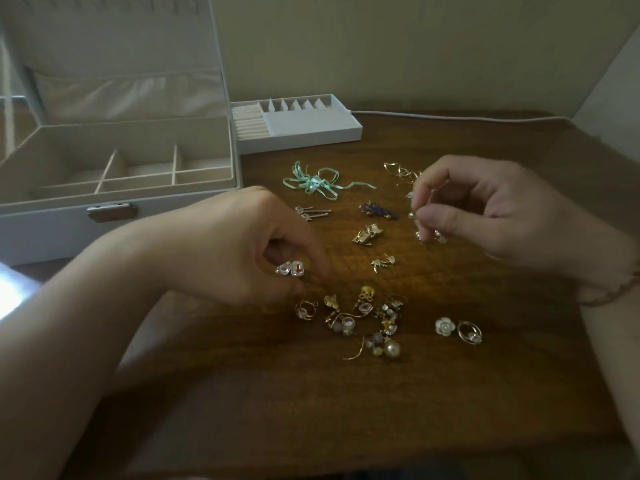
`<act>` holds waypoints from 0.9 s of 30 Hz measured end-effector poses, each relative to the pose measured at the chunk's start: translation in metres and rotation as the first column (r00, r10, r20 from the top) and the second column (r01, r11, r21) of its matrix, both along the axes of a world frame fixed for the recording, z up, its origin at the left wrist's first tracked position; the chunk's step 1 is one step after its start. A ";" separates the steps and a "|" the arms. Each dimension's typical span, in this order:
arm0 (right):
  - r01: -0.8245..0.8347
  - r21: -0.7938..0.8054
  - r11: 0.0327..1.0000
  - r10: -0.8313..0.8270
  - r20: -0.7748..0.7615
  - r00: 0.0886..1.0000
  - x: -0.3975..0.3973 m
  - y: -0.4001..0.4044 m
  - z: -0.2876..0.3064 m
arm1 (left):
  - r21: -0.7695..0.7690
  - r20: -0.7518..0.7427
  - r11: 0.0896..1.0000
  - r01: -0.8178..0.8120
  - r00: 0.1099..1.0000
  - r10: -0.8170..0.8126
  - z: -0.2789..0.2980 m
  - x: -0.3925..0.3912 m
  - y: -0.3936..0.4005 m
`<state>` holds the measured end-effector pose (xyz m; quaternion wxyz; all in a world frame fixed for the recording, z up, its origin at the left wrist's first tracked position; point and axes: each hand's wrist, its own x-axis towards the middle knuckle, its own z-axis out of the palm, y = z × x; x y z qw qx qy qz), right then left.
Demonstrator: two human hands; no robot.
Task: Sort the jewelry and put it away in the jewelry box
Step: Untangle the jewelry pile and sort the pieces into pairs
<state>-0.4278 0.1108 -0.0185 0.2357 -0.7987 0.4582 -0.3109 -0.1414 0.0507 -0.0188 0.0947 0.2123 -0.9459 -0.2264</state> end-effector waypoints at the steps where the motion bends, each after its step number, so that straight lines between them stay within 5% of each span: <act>1: 0.002 0.011 1.000 -0.002 -0.005 1.000 0.001 0.001 0.000 | 0.018 -0.001 1.000 -0.007 1.000 0.007 0.000 0.001 -0.001; 7: -0.117 0.088 0.989 0.124 -0.087 0.988 0.020 0.019 0.011 | -0.013 -0.011 0.998 -0.064 0.998 0.064 0.000 0.002 -0.001; 12: -0.047 -0.301 0.953 -0.051 -0.310 0.949 0.052 0.069 -0.019 | -0.069 -0.006 0.995 -0.071 0.997 0.071 -0.001 0.000 -0.001; 17: 0.037 -0.481 0.876 -0.251 -0.390 0.886 0.059 0.091 -0.049 | -0.110 0.011 0.994 -0.018 1.000 0.019 -0.002 -0.004 0.001; 27: -0.018 -0.314 0.949 -0.106 -0.374 0.921 0.052 0.090 -0.051 | -0.163 -0.031 0.987 0.006 0.999 -0.011 -0.016 -0.014 0.005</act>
